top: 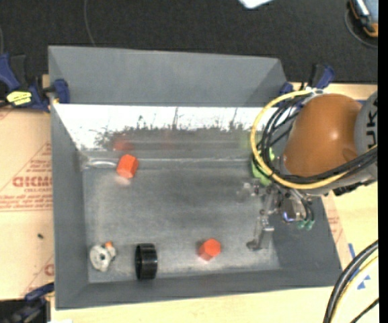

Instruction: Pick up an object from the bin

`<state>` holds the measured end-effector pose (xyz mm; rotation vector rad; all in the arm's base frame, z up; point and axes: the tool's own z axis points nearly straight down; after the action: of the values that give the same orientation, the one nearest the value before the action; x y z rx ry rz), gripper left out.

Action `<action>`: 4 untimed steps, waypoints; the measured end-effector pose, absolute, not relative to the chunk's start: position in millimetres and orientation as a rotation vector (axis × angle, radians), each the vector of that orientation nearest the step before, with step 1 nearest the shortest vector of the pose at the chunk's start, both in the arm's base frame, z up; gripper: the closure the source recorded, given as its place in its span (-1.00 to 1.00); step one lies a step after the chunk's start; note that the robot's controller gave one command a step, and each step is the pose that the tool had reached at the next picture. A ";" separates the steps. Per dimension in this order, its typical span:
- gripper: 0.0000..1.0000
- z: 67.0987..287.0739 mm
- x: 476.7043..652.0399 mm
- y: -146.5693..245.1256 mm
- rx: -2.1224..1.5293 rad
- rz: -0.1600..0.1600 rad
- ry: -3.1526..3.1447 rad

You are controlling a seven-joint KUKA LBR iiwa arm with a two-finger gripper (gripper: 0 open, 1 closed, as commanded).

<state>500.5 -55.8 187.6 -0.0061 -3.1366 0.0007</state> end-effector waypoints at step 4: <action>-1.00 76.9 492.9 -22.2 0.748 0.006 -3.059</action>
Offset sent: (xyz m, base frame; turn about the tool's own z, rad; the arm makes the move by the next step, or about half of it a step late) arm 0.0049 0.0466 -0.0700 -0.2645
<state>492.9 -22.2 76.9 0.7484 -3.0589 0.0061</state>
